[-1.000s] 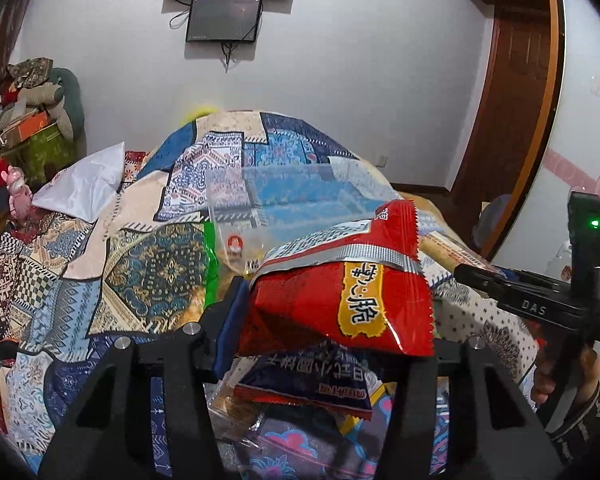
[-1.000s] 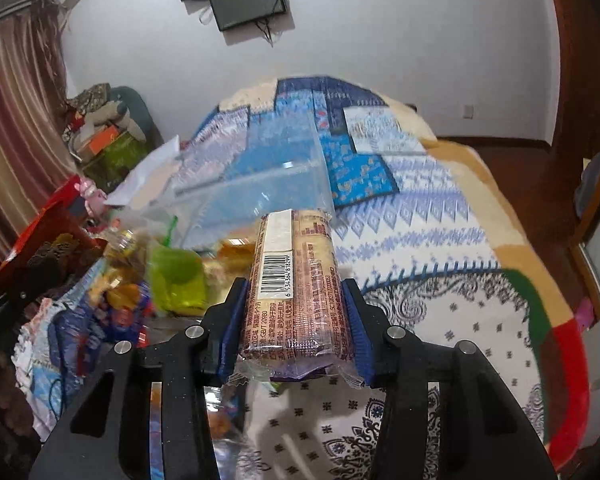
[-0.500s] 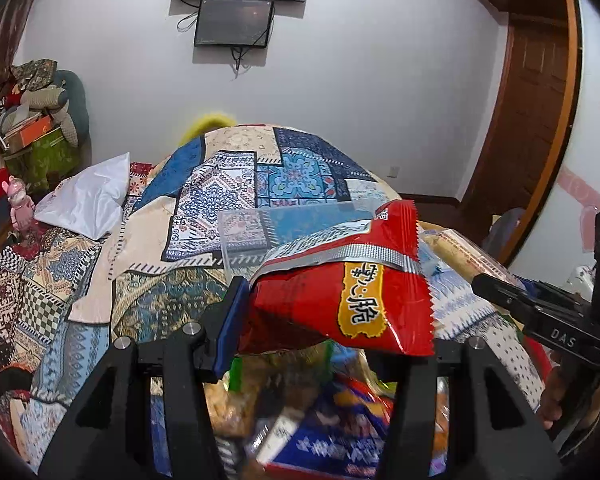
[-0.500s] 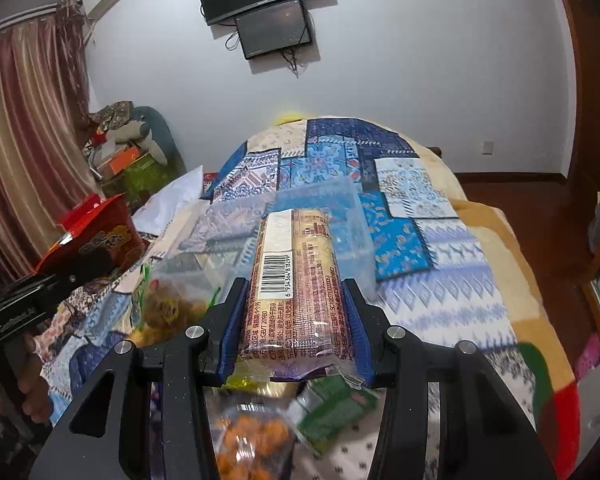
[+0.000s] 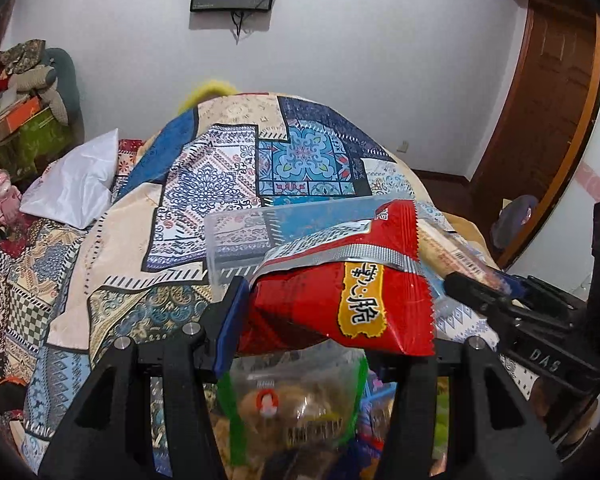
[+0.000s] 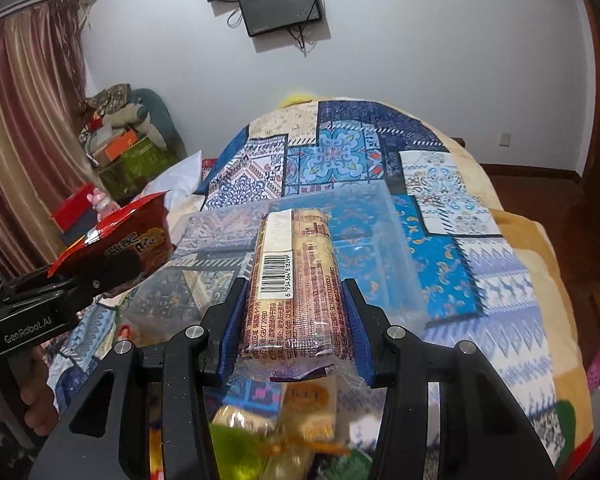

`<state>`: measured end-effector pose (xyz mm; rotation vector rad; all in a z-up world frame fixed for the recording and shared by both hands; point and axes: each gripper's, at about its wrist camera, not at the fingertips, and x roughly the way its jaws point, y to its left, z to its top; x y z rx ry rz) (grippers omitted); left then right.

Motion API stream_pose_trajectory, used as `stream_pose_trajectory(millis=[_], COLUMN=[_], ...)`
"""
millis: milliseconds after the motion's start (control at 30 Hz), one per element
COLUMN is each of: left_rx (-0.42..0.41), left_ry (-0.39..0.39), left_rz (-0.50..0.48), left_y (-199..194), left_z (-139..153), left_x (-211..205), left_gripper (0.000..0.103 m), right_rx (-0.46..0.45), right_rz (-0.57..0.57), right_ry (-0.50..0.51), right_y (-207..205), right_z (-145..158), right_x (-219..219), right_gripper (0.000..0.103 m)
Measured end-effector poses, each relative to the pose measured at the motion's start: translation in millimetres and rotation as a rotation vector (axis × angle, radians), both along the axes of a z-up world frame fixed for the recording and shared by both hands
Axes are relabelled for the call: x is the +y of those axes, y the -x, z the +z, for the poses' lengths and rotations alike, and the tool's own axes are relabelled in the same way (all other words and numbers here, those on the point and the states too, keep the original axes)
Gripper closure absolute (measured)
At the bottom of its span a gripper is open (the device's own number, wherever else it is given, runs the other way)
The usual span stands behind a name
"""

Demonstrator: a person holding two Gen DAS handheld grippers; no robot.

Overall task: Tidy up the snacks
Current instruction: 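Drop the red chip bag into the box with the left gripper while the right drops the wafer pack, then grasp the cookie bag with green zipper with the left gripper while the right grasps a bread bun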

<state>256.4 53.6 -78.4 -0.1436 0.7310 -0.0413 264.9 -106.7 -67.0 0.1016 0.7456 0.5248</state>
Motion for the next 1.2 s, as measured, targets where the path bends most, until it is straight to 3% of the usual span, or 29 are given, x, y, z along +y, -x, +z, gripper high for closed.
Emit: stream_pose_trajectory(millis=[267,533,733,900,1033,1200], left_rx=[0.071,0.061,0.039,0.01,0.016,0.036], left_ry=[-0.013,-0.017,-0.012,-0.017,-0.031,-0.047], left_rz=[-0.016,-0.022,-0.022,0.003,0.01,0.018], left_y=[-29,-25,-6,17,33,48], left_z=[-20,-20,-6,9,10,-1], left_x=[-6,-9,-5,5,9,12], left_gripper=[0.051,0.044,0.042,0.032,0.031,0.021], right_rx=[0.037,0.072,0.055,0.006,-0.026,-0.03], right_rz=[0.015,0.008,0.002,0.011,0.015,0.019], right_ry=[0.051,0.059,0.046,0.06,0.069,0.085], right_y=[-22,-26,-18,2,20,34], right_z=[-12,-20,-4,15,24,20], right_x=[17,14,3,-2,-7,-13], right_gripper=[0.06,0.057,0.055,0.055,0.049,0.048])
